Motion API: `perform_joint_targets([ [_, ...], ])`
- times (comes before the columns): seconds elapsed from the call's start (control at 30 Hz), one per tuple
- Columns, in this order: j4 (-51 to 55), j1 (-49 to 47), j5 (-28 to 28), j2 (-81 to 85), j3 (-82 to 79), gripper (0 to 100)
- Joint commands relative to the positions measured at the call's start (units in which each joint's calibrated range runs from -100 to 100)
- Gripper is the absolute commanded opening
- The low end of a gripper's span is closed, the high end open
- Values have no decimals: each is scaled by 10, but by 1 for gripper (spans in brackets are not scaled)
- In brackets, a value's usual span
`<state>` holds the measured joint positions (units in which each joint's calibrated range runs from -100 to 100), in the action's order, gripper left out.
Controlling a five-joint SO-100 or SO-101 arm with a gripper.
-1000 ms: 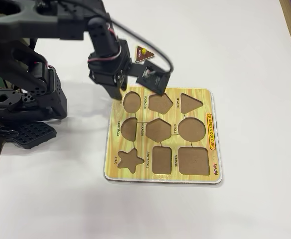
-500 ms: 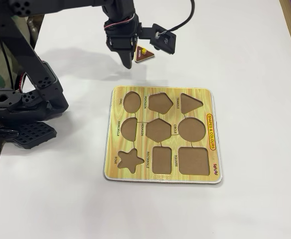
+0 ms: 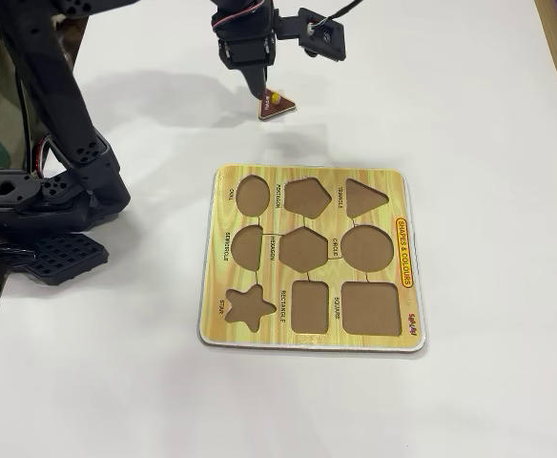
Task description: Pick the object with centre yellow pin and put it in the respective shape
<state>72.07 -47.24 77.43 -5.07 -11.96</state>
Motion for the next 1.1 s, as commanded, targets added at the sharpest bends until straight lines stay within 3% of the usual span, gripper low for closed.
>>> perform_joint_targets([
  [0.0, -5, -3, 1, -7, 52, 9],
  [1.07, -6, -12, -1, -120, 151, 9],
])
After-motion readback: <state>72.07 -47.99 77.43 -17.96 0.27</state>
